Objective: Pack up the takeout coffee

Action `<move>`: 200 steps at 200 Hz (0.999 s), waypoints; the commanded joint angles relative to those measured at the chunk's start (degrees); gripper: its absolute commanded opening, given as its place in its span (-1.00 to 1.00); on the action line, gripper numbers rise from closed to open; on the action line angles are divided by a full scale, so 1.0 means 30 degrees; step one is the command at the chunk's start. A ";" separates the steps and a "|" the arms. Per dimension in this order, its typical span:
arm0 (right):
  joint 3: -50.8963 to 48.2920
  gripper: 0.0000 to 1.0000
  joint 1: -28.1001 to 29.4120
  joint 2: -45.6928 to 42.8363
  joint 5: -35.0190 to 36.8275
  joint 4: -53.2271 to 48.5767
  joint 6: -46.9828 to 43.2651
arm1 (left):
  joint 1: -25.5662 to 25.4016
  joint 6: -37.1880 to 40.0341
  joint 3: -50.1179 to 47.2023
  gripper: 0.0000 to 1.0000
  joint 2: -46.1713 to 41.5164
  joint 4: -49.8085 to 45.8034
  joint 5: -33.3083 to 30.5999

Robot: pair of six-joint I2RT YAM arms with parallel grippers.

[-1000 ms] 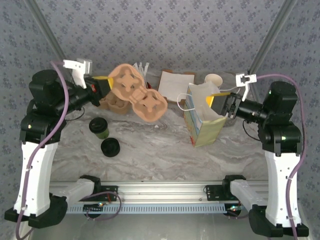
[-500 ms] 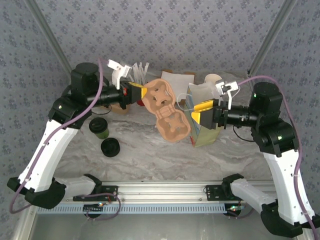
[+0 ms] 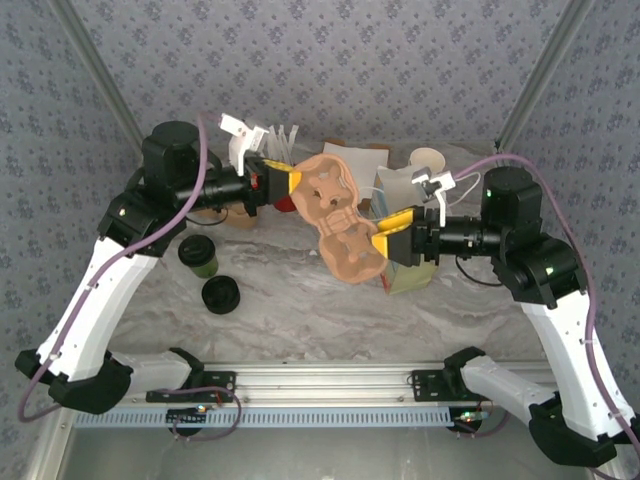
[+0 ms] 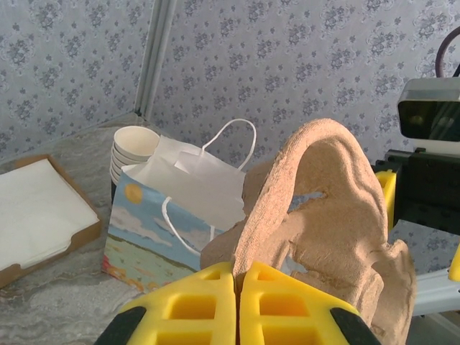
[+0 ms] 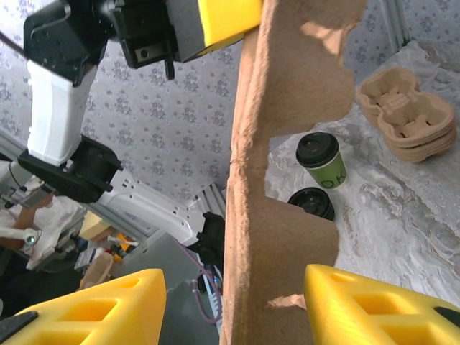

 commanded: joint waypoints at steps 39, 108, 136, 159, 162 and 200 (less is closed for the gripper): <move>-0.0281 -0.34 0.0186 0.0083 0.0957 -0.0519 -0.0770 | -0.0203 0.0496 0.1080 -0.85 0.0299 0.0316 0.0092; -0.0222 -0.95 0.0228 -0.0274 0.2071 -0.0530 -0.0326 | -0.0548 0.0113 0.1721 -0.59 0.0387 0.0167 -0.0240; 0.0060 -1.00 0.0242 -0.0463 0.2914 -0.0610 0.0057 | -0.0675 0.0145 0.1920 0.00 0.0077 -0.0146 -0.0736; 0.0586 -1.00 0.0206 -0.0617 0.4060 -0.1360 0.0086 | -0.0736 0.0409 0.1928 0.27 -0.0784 -0.0497 -0.2606; 0.0667 -1.00 0.0206 -0.0651 0.4251 -0.1482 0.0068 | -0.0736 0.0494 0.1928 0.29 -0.0961 -0.0546 -0.2910; 0.1211 -1.00 0.0203 -0.0643 0.6679 -0.2708 0.0729 | -0.1684 0.2424 0.1530 0.34 -0.1899 -0.1504 -0.5619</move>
